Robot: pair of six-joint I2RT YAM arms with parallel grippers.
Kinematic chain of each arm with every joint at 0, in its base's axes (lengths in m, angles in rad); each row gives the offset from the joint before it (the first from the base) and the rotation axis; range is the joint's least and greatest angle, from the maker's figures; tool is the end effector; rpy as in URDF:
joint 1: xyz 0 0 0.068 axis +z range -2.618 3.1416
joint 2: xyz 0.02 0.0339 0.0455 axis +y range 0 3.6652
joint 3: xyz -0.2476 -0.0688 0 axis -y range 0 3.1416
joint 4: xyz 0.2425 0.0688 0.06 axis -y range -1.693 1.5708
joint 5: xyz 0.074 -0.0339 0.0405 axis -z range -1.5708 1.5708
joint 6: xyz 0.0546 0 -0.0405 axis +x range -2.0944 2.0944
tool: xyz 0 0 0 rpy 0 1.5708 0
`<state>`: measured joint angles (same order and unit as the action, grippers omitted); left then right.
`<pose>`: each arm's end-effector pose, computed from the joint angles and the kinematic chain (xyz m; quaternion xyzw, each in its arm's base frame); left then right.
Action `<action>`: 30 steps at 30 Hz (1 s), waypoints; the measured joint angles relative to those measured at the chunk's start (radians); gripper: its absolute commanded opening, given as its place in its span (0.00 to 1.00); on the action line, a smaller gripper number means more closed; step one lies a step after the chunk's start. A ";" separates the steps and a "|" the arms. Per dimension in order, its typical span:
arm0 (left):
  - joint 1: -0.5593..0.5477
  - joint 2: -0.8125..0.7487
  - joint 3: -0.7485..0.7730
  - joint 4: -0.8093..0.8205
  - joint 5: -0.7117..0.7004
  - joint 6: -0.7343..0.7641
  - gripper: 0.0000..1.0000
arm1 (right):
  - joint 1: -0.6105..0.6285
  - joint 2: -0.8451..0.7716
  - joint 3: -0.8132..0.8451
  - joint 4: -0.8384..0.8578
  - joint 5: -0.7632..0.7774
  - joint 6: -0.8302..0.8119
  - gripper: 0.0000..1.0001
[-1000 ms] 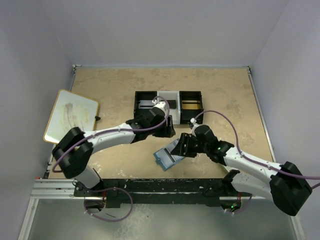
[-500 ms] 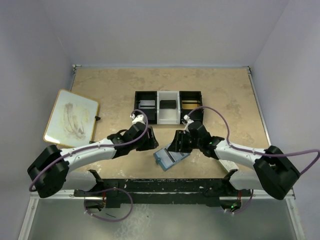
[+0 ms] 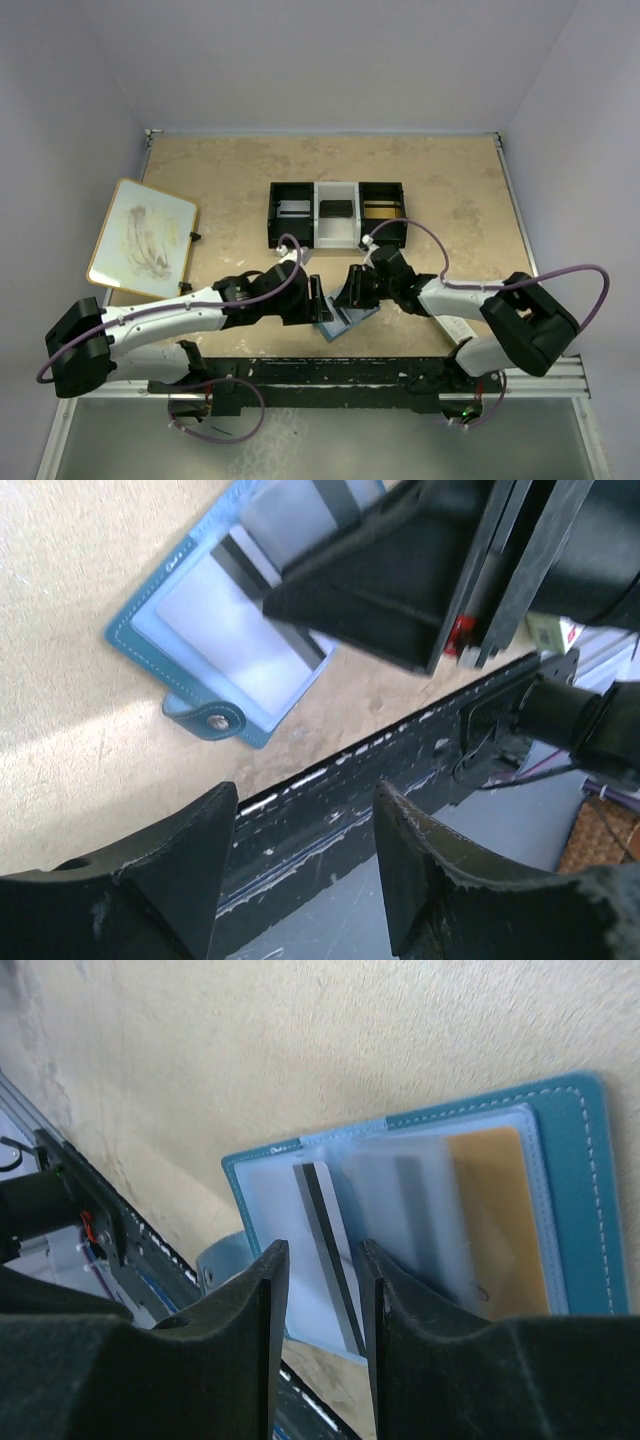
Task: Take the credit cards out of the card holder
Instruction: Adjust the card holder at the center of the board.
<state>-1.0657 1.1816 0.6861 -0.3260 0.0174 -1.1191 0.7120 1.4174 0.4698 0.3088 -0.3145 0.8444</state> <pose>0.1228 -0.2241 0.1859 -0.0217 0.9304 -0.3286 0.1613 0.1960 0.1915 0.1212 -0.0118 0.8851 0.4112 0.2178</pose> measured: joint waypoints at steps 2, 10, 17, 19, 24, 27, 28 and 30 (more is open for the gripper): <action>-0.004 0.000 0.007 -0.005 -0.014 -0.014 0.54 | 0.000 0.001 -0.014 0.003 -0.018 0.001 0.37; -0.145 0.053 -0.034 0.085 -0.110 -0.111 0.53 | 0.000 -0.017 -0.051 0.045 -0.021 0.010 0.31; -0.208 0.138 -0.047 0.130 -0.258 -0.190 0.50 | -0.001 -0.071 -0.187 0.185 -0.044 0.113 0.25; -0.214 0.173 -0.052 0.154 -0.305 -0.227 0.44 | -0.001 -0.075 -0.201 0.205 -0.043 0.138 0.24; -0.220 0.270 -0.053 0.180 -0.411 -0.286 0.38 | -0.001 -0.154 -0.249 0.204 -0.037 0.188 0.22; -0.229 0.317 -0.008 0.165 -0.471 -0.305 0.31 | -0.002 -0.226 -0.284 0.204 -0.035 0.222 0.24; -0.229 0.339 0.016 0.145 -0.492 -0.309 0.29 | -0.003 -0.242 -0.290 0.200 -0.035 0.227 0.24; -0.231 0.374 0.057 0.106 -0.528 -0.313 0.27 | -0.008 -0.272 -0.290 0.177 -0.032 0.232 0.25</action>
<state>-1.2968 1.5555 0.7429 -0.2203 -0.5106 -1.4322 0.7036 1.1454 0.1795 0.4854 -0.3470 1.0760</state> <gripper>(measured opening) 0.310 0.238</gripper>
